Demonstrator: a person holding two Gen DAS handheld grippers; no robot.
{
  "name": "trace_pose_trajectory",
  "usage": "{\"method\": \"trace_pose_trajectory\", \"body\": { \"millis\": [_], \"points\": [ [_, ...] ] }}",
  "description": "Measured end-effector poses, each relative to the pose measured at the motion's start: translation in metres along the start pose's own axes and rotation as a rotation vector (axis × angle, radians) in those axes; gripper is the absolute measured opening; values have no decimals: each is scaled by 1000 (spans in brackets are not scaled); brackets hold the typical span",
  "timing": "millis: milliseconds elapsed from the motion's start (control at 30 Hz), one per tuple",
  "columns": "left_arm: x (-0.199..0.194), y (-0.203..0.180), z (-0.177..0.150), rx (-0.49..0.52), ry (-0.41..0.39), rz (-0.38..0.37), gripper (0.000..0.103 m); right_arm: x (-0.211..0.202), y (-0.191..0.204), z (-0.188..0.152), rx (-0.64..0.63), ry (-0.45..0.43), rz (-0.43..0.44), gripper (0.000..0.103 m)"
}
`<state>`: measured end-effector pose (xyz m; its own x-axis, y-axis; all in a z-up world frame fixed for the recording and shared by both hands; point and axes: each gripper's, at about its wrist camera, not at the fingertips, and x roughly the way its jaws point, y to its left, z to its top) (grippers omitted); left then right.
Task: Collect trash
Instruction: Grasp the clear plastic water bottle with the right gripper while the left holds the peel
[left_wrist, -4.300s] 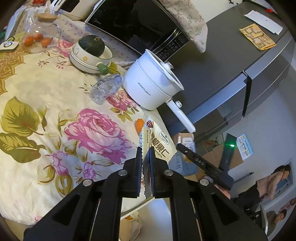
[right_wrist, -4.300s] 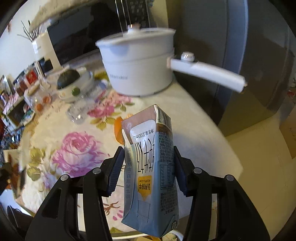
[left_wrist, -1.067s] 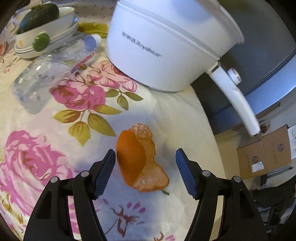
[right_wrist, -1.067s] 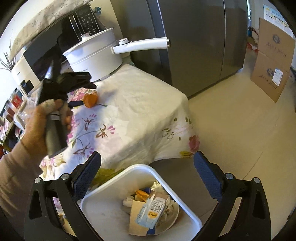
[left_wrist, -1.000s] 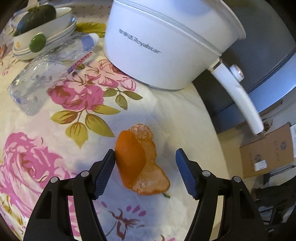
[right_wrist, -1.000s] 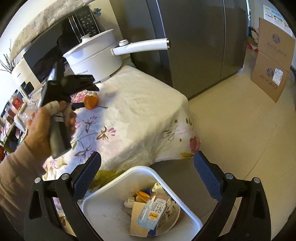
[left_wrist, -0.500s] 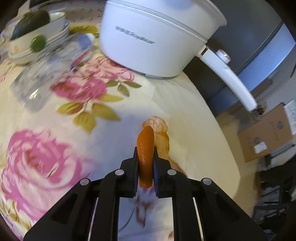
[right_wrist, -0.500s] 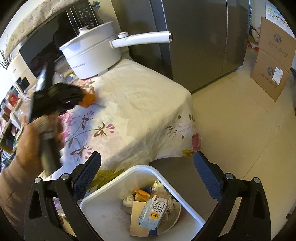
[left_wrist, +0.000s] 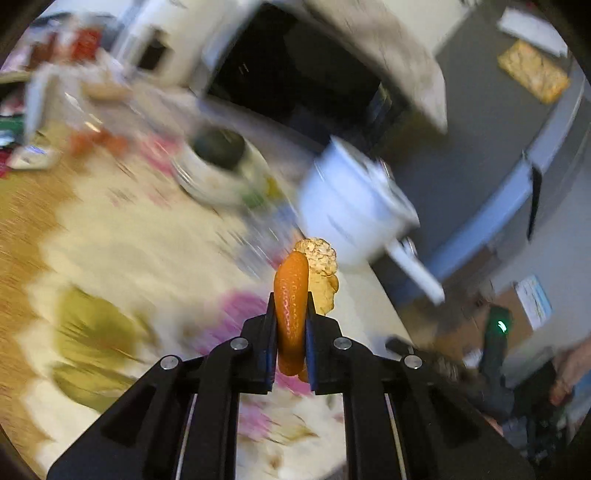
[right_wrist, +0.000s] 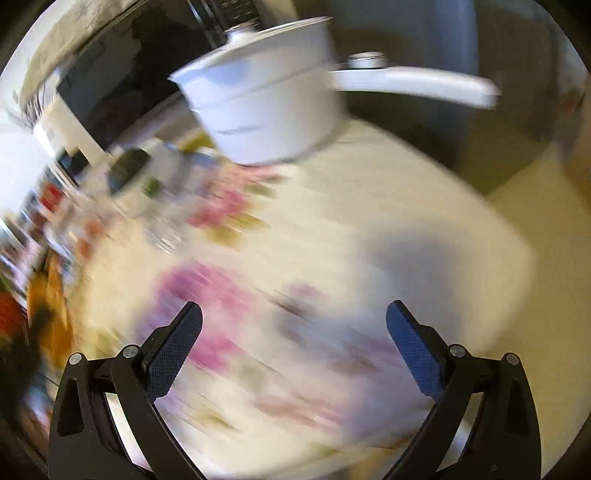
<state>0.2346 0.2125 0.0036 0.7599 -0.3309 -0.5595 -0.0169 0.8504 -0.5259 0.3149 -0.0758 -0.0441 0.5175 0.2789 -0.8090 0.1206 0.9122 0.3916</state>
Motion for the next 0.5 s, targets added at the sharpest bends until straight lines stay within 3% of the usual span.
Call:
{"method": "trace_pose_trajectory", "body": {
  "millis": [67, 167, 333, 500],
  "points": [
    [-19, 17, 17, -47, -47, -24, 12, 20, 25, 18, 48, -1, 43, 91],
    [-31, 37, 32, -65, -112, 19, 12, 58, 62, 33, 135, -7, 75, 89],
    [-29, 78, 40, -201, -76, -39, 12, 102, 112, 32, -1, -26, -98, 92],
    [-35, 89, 42, -214, -76, -57, 13, 134, 137, 36, -70, 9, -238, 96]
  ]
}}
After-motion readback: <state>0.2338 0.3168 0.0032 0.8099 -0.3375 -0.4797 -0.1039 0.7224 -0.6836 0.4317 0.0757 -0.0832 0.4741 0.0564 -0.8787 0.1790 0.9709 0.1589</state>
